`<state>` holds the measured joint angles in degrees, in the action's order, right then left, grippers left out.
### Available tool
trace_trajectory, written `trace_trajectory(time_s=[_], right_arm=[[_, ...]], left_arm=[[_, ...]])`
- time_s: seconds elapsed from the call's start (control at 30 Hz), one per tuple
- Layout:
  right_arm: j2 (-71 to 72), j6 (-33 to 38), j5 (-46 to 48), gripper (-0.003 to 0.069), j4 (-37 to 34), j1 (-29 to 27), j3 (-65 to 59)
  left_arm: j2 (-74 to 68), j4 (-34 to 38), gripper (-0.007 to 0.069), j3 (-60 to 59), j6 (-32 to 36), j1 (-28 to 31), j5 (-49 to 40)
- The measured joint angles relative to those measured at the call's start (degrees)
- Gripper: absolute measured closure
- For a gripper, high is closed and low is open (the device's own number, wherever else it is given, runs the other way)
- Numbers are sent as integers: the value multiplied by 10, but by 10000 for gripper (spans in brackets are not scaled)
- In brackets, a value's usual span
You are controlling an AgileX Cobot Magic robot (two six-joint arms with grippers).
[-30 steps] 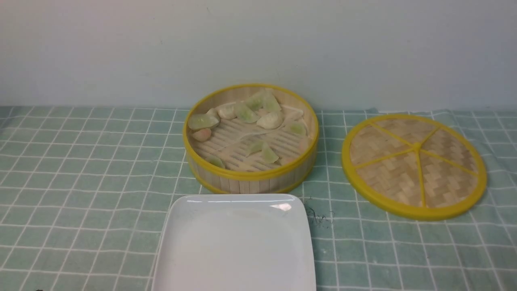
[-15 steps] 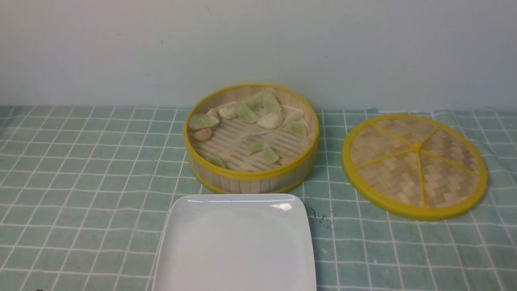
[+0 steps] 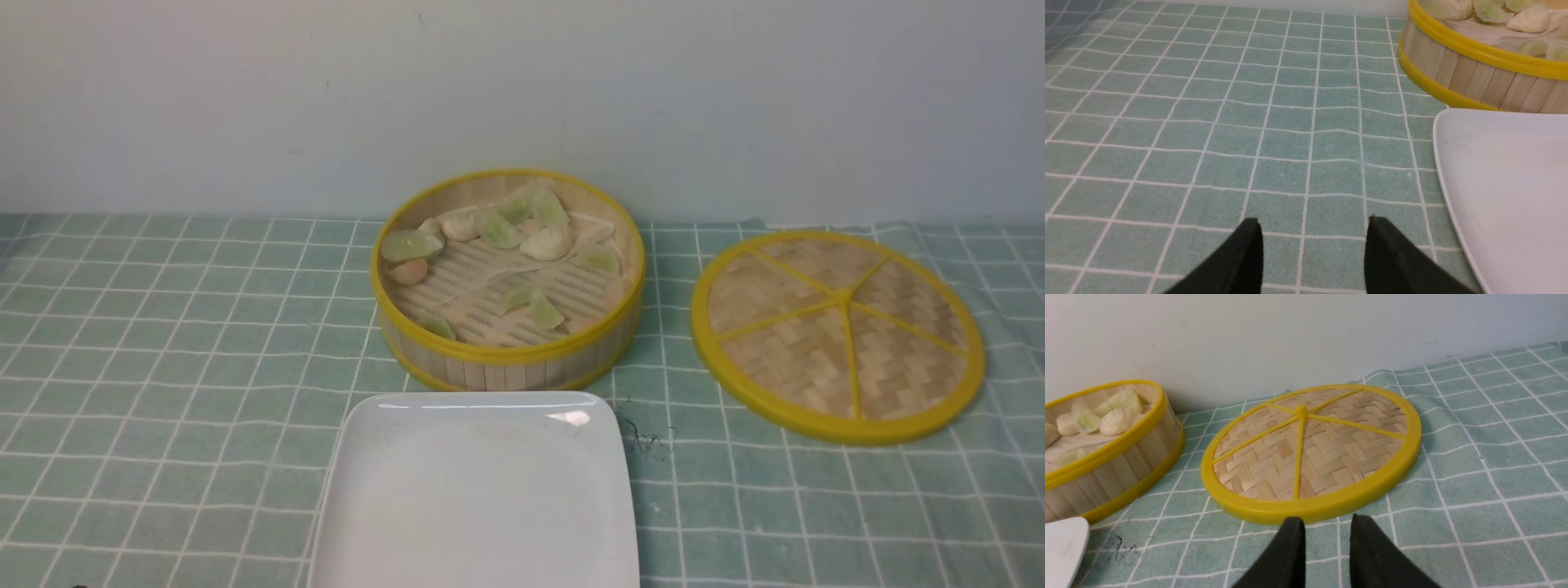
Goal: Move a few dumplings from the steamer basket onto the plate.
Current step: Use the right arm to grab a dumpling from inside the steamer
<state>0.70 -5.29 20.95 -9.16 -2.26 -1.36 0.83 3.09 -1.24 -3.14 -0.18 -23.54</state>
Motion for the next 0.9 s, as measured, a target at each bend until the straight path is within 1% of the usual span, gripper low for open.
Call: trace_trajectory(time_s=[0.2, 0.3, 0.37, 0.4, 0.43, 0.47, 0.57, 0.7, 0.9], right_arm=[[0, 0, -8, 510, -16, 0, -1], [0, -16, -48, 510, -84, 0, -2], [0, -36, -81, 510, -153, 0, -2], [0, -37, -84, 510, -153, 0, -2], [0, -44, -105, 510, -200, 0, -2], [0, -45, -119, 510, -230, 0, -2], [0, -45, -142, 510, -279, 0, -2], [0, -45, -152, 510, -302, 0, -2], [0, -43, -169, 510, -306, 0, -2]], left_arm=[[0, 0, 306, 0, 0, 0, 0], [0, 0, 306, 0, 0, 0, 0], [0, 0, 306, 0, 0, 0, 0], [0, 0, 306, 0, 0, 0, 0], [0, 0, 306, 0, 0, 0, 0], [0, 0, 306, 0, 0, 0, 0], [0, 0, 306, 0, 0, 0, 0], [0, 0, 306, 0, 0, 0, 0], [0, 0, 306, 0, 0, 0, 0]])
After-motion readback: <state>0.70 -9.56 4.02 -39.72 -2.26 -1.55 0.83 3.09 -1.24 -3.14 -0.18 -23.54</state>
